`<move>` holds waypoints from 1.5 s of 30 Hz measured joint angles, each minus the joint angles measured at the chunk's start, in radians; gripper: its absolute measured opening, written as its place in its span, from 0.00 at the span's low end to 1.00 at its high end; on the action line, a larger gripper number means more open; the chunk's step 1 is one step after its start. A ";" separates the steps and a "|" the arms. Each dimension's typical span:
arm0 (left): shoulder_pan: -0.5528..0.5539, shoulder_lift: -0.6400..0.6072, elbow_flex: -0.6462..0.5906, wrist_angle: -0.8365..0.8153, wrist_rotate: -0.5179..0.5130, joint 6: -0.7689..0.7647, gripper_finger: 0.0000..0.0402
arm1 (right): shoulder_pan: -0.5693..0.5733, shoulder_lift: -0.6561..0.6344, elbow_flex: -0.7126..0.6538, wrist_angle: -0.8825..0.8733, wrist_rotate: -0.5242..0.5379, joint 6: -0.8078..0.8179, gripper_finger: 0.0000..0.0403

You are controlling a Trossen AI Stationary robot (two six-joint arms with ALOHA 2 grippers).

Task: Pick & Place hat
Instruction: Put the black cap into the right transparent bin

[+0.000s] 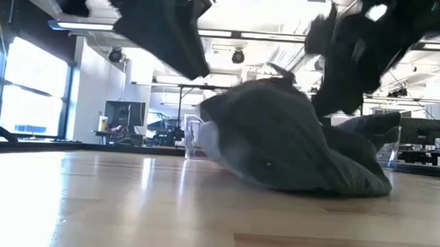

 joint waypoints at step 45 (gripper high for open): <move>0.143 0.211 0.193 -0.315 -0.326 -0.424 0.27 | 0.169 0.080 0.037 0.148 -0.115 -0.556 0.47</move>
